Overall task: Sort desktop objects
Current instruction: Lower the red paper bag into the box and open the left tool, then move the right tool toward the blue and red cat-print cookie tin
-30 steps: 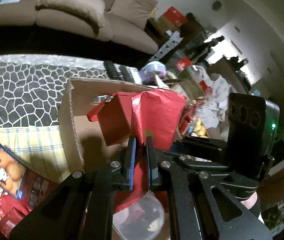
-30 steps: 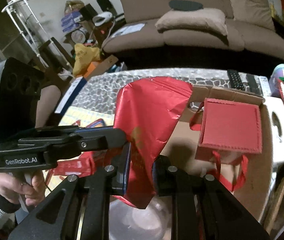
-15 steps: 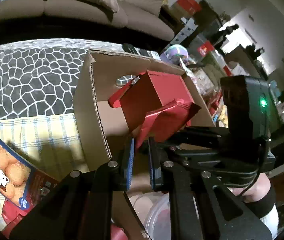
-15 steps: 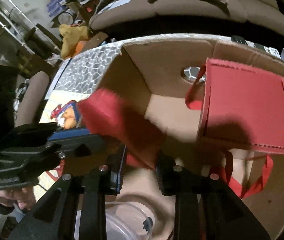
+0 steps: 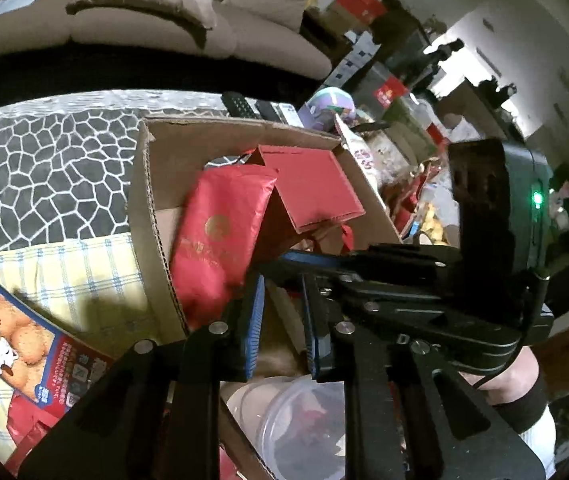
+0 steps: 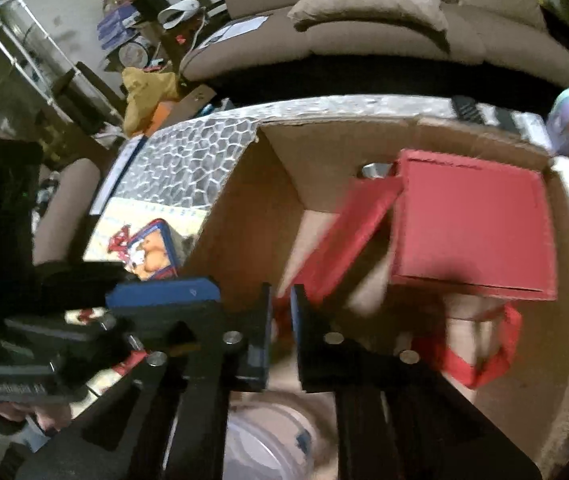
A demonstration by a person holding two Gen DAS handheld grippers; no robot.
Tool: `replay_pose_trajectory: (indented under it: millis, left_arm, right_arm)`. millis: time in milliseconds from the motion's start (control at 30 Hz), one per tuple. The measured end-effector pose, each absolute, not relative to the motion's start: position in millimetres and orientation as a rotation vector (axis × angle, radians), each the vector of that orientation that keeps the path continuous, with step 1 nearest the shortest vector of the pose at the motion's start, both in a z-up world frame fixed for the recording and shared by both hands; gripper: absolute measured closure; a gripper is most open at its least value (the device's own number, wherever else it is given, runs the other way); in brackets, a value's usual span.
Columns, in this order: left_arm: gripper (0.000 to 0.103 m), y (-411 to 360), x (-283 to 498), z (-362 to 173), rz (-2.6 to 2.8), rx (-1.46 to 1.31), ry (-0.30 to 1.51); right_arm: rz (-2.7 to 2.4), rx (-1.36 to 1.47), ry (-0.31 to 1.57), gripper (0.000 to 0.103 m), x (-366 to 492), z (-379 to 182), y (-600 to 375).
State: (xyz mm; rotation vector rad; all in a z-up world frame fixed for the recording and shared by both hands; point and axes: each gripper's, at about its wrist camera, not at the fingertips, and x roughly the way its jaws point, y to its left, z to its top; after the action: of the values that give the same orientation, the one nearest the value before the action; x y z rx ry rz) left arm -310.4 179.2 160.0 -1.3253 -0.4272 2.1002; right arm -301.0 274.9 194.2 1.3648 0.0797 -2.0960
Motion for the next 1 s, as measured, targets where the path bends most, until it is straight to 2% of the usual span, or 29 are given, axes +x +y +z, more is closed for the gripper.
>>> replay_pose_trajectory:
  millis: [433, 567, 633, 667, 733, 800, 867, 967, 1000]
  left_arm:
    - [0.087, 151.1, -293.9, 177.3, 2.136, -1.325, -0.454]
    - [0.078, 138.9, -280.1, 186.3, 2.161, -1.325, -0.424]
    - [0.076, 132.2, -270.9, 189.5, 2.174, -1.333, -0.401]
    - [0.071, 129.2, -267.1, 190.4, 2.176, -1.338, -0.396]
    - [0.062, 119.9, -256.7, 192.3, 2.184, -1.339, -0.387]
    - [0.046, 110.2, -248.0, 194.3, 2.202, -1.343, -0.380]
    - [0.037, 96.3, -238.1, 196.6, 2.221, -1.348, -0.380]
    - [0.024, 76.7, -223.3, 199.6, 2.247, -1.354, -0.370]
    - [0.021, 71.3, -219.1, 199.8, 2.253, -1.358, -0.367]
  right_arm:
    - [-2.143, 1.412, 0.082, 0.075, -289.6, 199.6, 286.4]
    - [-2.148, 1.410, 0.072, 0.072, -279.3, 205.4, 285.3]
    - [-2.155, 1.409, 0.076, 0.066, -272.4, 209.0, 284.7]
    - [-2.161, 1.411, 0.079, 0.061, -269.2, 210.5, 284.2]
    - [-2.170, 1.413, 0.076, 0.058, -262.4, 213.9, 285.1]
    - [-2.171, 1.411, 0.071, 0.055, -254.8, 218.4, 284.8]
    - [-2.173, 1.403, 0.075, 0.039, -246.2, 223.8, 282.1]
    - [-2.172, 1.378, 0.081, 0.025, -231.5, 233.9, 274.6]
    - [-2.172, 1.370, 0.088, 0.023, -225.7, 237.4, 270.2]
